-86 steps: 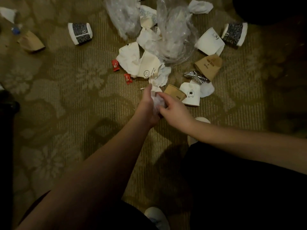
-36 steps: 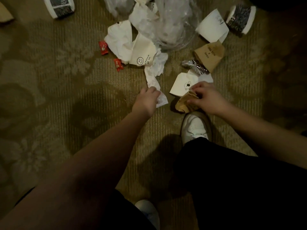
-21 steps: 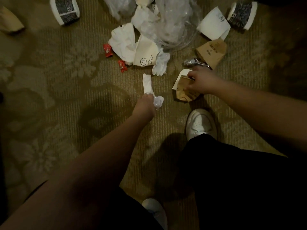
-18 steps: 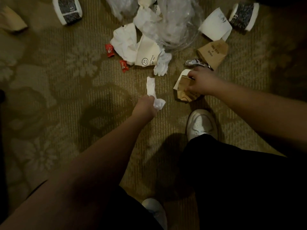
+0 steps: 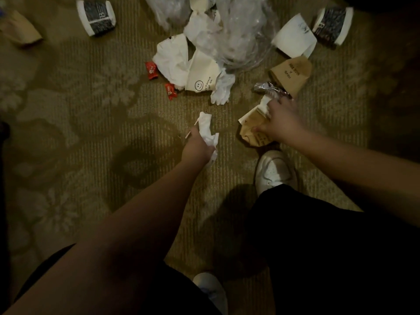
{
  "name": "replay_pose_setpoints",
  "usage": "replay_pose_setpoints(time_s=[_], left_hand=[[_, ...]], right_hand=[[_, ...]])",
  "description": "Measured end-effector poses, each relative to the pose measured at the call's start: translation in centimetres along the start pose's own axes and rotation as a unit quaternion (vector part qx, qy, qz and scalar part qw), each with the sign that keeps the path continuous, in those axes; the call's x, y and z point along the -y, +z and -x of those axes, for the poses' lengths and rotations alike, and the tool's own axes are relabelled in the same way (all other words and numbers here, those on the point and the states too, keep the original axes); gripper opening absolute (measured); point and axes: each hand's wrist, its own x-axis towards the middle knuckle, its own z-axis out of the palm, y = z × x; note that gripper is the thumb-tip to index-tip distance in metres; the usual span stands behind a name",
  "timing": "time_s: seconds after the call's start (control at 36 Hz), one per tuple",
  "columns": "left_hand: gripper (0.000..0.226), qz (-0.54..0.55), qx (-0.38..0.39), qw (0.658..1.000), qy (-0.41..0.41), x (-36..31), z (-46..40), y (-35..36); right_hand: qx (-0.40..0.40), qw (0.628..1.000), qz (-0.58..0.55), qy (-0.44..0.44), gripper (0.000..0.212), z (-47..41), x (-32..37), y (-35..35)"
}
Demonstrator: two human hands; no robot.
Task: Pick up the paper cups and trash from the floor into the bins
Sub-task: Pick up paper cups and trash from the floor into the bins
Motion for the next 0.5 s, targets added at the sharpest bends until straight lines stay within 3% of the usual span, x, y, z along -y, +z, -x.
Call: replay_pose_setpoints(time_s=[0.14,0.28,0.42,0.5], left_hand=[[0.079,-0.09,-0.034,0.994,0.044,0.1,-0.2,1.1],[0.077,-0.212,-0.103,0.971,0.044,0.1,0.2,1.0],[0.102,-0.161,-0.101,0.982,-0.004,-0.2,-0.3,0.5],[0.098,-0.116,-0.104,0.987,-0.039,0.0,-1.4,0.0]], right_hand=[[-0.005,0.998,-0.047,-0.045,0.049,2.1,0.0,1.3],[-0.003,0.997,-0.052,-0.065,0.047,2.7,-0.2,1.2],[0.002,0.996,-0.052,-0.069,0.047,2.8,-0.4,1.1],[0.003,0.996,-0.058,-0.071,0.046,2.8,-0.5,1.2]])
